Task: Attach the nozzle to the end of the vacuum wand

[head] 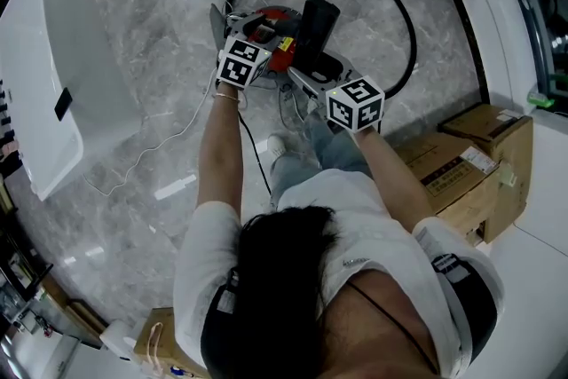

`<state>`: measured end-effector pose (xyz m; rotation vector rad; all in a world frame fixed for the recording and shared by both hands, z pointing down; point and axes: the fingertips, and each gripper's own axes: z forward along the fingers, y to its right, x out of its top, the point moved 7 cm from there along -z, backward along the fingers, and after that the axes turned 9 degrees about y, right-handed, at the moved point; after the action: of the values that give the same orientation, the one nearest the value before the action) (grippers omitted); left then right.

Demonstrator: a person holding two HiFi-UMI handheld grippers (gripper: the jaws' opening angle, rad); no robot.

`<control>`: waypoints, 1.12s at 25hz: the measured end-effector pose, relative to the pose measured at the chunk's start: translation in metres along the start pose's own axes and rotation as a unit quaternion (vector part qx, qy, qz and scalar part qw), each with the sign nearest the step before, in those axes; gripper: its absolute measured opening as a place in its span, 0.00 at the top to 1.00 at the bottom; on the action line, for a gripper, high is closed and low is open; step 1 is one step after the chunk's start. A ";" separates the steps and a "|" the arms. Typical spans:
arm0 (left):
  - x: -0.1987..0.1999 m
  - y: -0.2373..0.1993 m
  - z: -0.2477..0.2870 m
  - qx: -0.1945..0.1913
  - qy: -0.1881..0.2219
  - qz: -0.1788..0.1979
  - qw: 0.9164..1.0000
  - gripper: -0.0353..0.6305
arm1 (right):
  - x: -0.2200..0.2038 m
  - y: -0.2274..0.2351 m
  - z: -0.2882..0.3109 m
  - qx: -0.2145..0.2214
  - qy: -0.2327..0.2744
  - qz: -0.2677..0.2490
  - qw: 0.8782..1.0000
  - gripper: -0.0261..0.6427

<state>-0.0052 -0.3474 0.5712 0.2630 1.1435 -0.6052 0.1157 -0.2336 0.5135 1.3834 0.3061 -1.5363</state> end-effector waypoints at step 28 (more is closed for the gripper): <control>-0.026 0.015 -0.026 -0.013 -0.039 0.030 0.999 0.62 | 0.008 -0.036 -0.035 -0.011 0.040 -0.012 0.999 0.52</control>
<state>-0.0242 -0.3146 0.5829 0.2482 1.0649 -0.5432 0.1092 -0.1951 0.4808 1.4298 0.3895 -1.4952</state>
